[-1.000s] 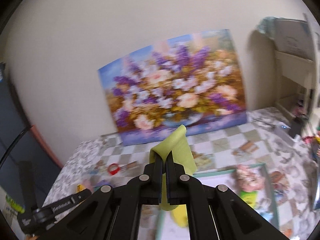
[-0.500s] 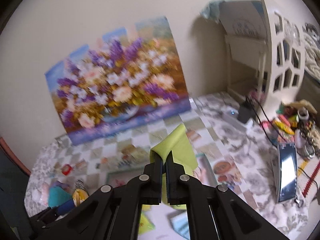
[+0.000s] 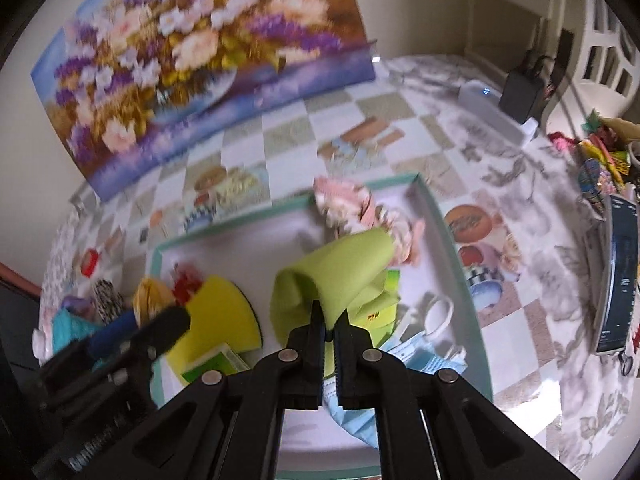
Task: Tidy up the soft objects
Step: 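Open the right gripper over the tray while the left lowers and releases the yellow tin, then move the left gripper to the pink zigzag towel while the right approaches the leopard scrunchie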
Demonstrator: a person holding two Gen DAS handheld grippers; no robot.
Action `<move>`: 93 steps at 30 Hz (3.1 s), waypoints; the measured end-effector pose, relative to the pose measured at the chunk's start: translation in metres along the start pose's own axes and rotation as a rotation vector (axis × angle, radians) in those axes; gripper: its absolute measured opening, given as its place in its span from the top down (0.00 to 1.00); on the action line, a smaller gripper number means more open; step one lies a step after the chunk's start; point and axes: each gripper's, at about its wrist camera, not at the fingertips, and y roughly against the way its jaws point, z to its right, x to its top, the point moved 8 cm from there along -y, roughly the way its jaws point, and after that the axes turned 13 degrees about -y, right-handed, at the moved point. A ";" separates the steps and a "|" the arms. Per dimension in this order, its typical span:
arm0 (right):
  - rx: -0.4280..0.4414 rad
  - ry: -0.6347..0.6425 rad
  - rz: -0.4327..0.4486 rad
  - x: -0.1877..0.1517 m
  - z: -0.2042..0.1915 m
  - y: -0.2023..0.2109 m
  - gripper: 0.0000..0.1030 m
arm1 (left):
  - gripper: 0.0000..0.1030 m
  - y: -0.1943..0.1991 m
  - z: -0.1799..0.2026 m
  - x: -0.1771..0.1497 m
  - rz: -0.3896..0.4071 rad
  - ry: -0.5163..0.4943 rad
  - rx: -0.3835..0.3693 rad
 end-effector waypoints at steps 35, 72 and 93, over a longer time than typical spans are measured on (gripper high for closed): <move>-0.070 0.079 0.045 -0.002 -0.008 0.009 0.00 | 0.04 0.008 -0.084 -0.018 -0.029 0.180 0.161; -0.002 0.108 0.119 -0.013 -0.063 0.017 0.00 | 0.04 0.091 -0.154 -0.013 0.242 0.258 0.168; 0.239 0.324 0.108 -0.065 -0.216 0.018 0.00 | 0.04 0.142 -0.296 -0.095 0.168 0.514 0.321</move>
